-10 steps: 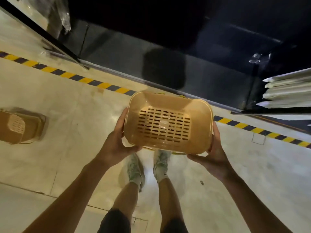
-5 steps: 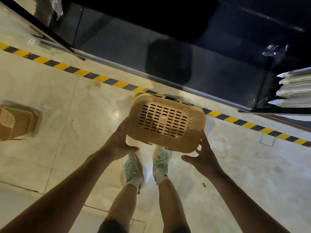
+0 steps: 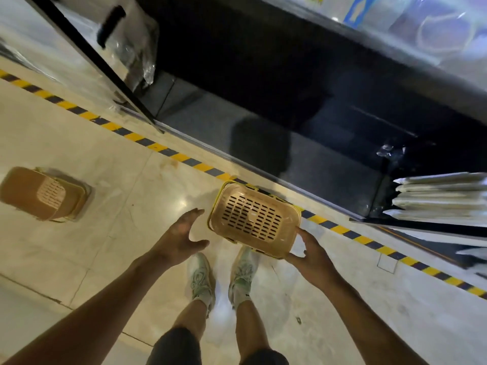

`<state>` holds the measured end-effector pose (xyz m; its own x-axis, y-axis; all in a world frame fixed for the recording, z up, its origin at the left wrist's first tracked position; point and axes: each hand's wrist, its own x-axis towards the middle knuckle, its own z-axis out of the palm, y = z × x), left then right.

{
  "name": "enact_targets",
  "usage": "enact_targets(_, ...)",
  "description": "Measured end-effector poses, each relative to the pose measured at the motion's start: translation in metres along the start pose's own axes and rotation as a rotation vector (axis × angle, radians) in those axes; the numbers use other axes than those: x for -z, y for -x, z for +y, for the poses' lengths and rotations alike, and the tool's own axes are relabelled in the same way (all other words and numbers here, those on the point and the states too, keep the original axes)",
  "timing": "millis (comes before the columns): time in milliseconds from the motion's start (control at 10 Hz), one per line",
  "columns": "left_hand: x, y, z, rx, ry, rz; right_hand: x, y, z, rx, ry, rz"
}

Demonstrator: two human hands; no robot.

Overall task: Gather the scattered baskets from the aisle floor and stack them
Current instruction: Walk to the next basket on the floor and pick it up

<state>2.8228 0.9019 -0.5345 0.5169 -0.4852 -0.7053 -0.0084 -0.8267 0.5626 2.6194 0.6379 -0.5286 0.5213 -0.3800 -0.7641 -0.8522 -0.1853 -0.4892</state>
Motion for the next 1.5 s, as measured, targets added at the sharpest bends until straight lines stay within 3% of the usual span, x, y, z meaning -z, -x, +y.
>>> enact_targets(200,0.076,0.113,0.052,-0.046,-0.162,0.141,0.051,0.079,-0.1,0.177,0.322,-0.072)
enact_targets(400,0.124,0.216,0.014,0.019,-0.344,0.275,0.043,0.128,-0.199,0.501,0.577,-0.146)
enact_targets(600,0.15,0.322,-0.074,0.235,-0.284,0.492,-0.031,0.157,-0.283,0.771,0.79,-0.245)
enact_targets(900,0.157,0.464,-0.214,0.525,-0.043,0.708,-0.209,0.224,-0.403,1.032,1.033,-0.407)
enact_targets(1200,0.18,0.509,-0.297,0.565,0.046,0.733,-0.334,0.253,-0.457,1.036,1.145,-0.495)
enact_targets(1500,0.295,0.467,-0.358,0.531,-0.053,0.651,-0.411,0.2,-0.541,0.935,1.134,-0.483)
